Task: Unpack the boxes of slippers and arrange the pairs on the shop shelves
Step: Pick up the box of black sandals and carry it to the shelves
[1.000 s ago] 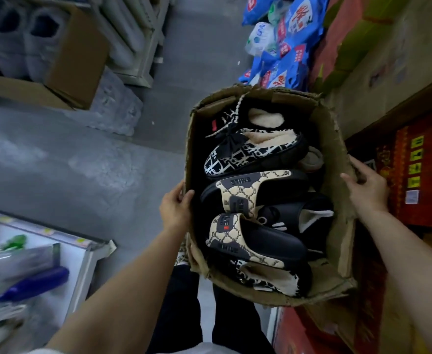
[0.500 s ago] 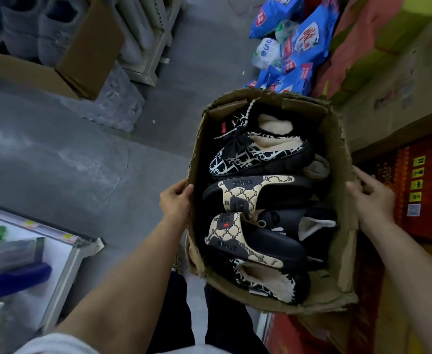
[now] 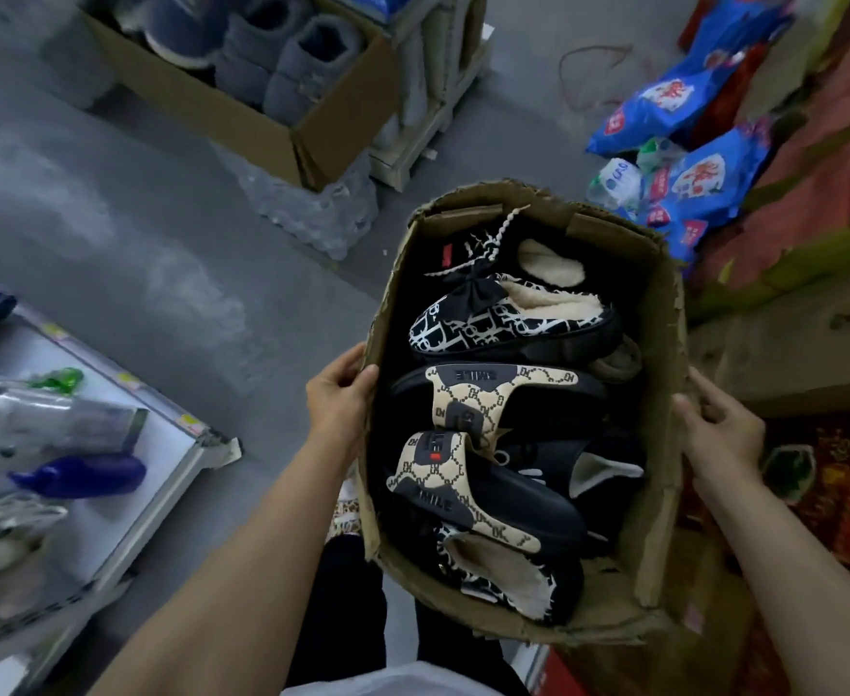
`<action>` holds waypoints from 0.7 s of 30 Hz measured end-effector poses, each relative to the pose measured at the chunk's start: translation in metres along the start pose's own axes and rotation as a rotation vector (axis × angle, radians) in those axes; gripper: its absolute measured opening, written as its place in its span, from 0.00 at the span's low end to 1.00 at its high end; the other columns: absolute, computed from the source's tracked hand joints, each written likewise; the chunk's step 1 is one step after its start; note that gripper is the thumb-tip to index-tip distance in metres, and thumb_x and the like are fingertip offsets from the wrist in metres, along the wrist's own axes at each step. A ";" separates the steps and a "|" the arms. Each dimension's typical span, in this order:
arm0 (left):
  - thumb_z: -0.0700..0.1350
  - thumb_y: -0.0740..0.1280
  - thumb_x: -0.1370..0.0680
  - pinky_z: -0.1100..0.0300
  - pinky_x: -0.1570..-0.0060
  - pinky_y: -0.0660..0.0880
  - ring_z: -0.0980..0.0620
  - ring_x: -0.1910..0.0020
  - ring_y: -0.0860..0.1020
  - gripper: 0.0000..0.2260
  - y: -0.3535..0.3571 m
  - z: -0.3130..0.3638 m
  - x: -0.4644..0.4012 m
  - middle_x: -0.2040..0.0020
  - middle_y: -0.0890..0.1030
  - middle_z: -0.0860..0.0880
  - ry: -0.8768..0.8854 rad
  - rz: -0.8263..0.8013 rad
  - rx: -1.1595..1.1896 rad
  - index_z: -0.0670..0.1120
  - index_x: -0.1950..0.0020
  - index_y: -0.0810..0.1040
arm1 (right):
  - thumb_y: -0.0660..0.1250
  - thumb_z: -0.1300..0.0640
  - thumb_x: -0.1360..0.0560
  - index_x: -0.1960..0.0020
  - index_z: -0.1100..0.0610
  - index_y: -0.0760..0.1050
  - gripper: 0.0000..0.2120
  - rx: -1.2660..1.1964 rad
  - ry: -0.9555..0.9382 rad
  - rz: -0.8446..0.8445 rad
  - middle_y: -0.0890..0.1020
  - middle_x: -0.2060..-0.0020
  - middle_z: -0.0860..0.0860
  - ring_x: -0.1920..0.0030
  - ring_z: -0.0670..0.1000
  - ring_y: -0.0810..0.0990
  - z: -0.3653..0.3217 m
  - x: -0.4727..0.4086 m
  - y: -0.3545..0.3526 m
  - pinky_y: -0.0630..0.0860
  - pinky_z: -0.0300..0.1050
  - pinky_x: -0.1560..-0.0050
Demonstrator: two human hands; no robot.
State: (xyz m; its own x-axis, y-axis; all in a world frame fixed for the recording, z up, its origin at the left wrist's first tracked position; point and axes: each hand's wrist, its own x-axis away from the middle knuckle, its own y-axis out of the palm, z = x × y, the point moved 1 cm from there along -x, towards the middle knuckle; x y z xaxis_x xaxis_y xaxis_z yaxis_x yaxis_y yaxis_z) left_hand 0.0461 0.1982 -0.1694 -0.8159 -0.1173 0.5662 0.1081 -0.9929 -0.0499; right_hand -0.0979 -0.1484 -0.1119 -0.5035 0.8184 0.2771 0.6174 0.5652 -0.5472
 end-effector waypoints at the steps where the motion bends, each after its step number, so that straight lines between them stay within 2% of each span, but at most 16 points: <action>1: 0.33 0.70 0.23 0.54 0.47 0.81 0.55 0.59 0.83 0.17 -0.017 0.006 -0.005 0.60 0.84 0.54 0.020 0.011 0.007 0.50 0.38 0.82 | 0.67 0.66 0.21 0.30 0.57 0.76 0.20 -0.001 -0.025 -0.029 0.78 0.42 0.49 0.42 0.47 0.76 -0.009 0.003 0.015 0.74 0.35 0.44; 3: 0.33 0.70 0.23 0.54 0.47 0.80 0.53 0.61 0.81 0.20 -0.052 0.020 -0.016 0.62 0.80 0.51 0.061 0.014 0.009 0.51 0.34 0.80 | 0.68 0.66 0.21 0.30 0.56 0.77 0.20 0.003 -0.059 -0.080 0.80 0.42 0.50 0.44 0.48 0.79 -0.021 0.008 0.047 0.77 0.38 0.47; 6: 0.32 0.69 0.22 0.54 0.44 0.80 0.52 0.57 0.81 0.21 -0.104 0.044 -0.033 0.58 0.82 0.48 0.075 0.034 0.036 0.49 0.32 0.78 | 0.69 0.64 0.22 0.32 0.52 0.78 0.20 0.008 -0.076 -0.139 0.83 0.41 0.52 0.40 0.51 0.82 -0.044 0.021 0.096 0.78 0.54 0.36; 8: 0.32 0.68 0.22 0.55 0.45 0.81 0.53 0.56 0.83 0.21 -0.142 0.059 -0.047 0.54 0.85 0.48 0.066 0.049 0.062 0.48 0.32 0.79 | 0.70 0.64 0.22 0.33 0.48 0.79 0.20 0.022 -0.100 -0.175 0.82 0.39 0.51 0.38 0.50 0.80 -0.065 0.033 0.130 0.76 0.55 0.33; 10: 0.32 0.68 0.22 0.51 0.44 0.80 0.51 0.53 0.84 0.20 -0.181 0.074 -0.063 0.53 0.86 0.49 0.066 0.060 0.065 0.53 0.36 0.81 | 0.70 0.65 0.23 0.33 0.47 0.78 0.21 0.038 -0.129 -0.213 0.82 0.40 0.53 0.39 0.49 0.80 -0.090 0.046 0.168 0.75 0.53 0.32; 12: 0.33 0.69 0.22 0.48 0.41 0.79 0.46 0.49 0.84 0.21 -0.219 0.089 -0.078 0.52 0.87 0.49 0.076 0.083 0.060 0.58 0.40 0.82 | 0.69 0.65 0.22 0.32 0.48 0.77 0.22 0.038 -0.150 -0.262 0.83 0.44 0.53 0.43 0.52 0.81 -0.116 0.059 0.206 0.78 0.46 0.38; 14: 0.32 0.68 0.22 0.53 0.45 0.81 0.52 0.53 0.84 0.22 -0.253 0.105 -0.091 0.55 0.86 0.51 0.097 0.126 0.080 0.57 0.37 0.80 | 0.68 0.66 0.22 0.31 0.48 0.77 0.23 0.024 -0.156 -0.317 0.83 0.45 0.52 0.45 0.51 0.81 -0.146 0.073 0.245 0.78 0.41 0.44; 16: 0.32 0.67 0.22 0.61 0.50 0.81 0.59 0.59 0.83 0.21 -0.285 0.121 -0.100 0.55 0.85 0.52 0.104 0.173 0.113 0.54 0.34 0.78 | 0.68 0.66 0.22 0.31 0.49 0.77 0.22 0.012 -0.194 -0.393 0.84 0.45 0.54 0.46 0.51 0.82 -0.173 0.084 0.284 0.78 0.46 0.41; 18: 0.33 0.67 0.22 0.64 0.54 0.81 0.60 0.61 0.83 0.21 -0.316 0.133 -0.112 0.53 0.84 0.50 0.109 0.239 0.125 0.53 0.33 0.78 | 0.68 0.66 0.22 0.32 0.49 0.77 0.22 0.007 -0.233 -0.451 0.85 0.45 0.53 0.48 0.48 0.82 -0.201 0.094 0.322 0.78 0.47 0.41; 19: 0.33 0.67 0.22 0.66 0.56 0.81 0.61 0.62 0.82 0.21 -0.331 0.139 -0.120 0.54 0.84 0.49 0.116 0.277 0.131 0.52 0.33 0.78 | 0.69 0.65 0.22 0.32 0.48 0.78 0.22 0.000 -0.246 -0.480 0.85 0.46 0.52 0.51 0.45 0.81 -0.215 0.099 0.341 0.78 0.44 0.43; 21: 0.33 0.66 0.21 0.65 0.58 0.80 0.62 0.64 0.82 0.21 -0.358 0.150 -0.138 0.54 0.83 0.48 0.120 0.338 0.148 0.50 0.32 0.77 | 0.69 0.66 0.23 0.33 0.50 0.79 0.21 -0.010 -0.283 -0.517 0.82 0.54 0.47 0.61 0.36 0.78 -0.243 0.104 0.381 0.76 0.31 0.52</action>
State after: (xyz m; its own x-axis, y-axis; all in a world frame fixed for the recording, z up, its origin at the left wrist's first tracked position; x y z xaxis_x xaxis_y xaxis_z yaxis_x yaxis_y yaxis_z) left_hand 0.2054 0.5733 -0.1062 -0.7799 -0.4476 0.4375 0.4561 -0.8851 -0.0926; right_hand 0.2321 0.1776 -0.0994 -0.8815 0.3774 0.2837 0.2536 0.8854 -0.3896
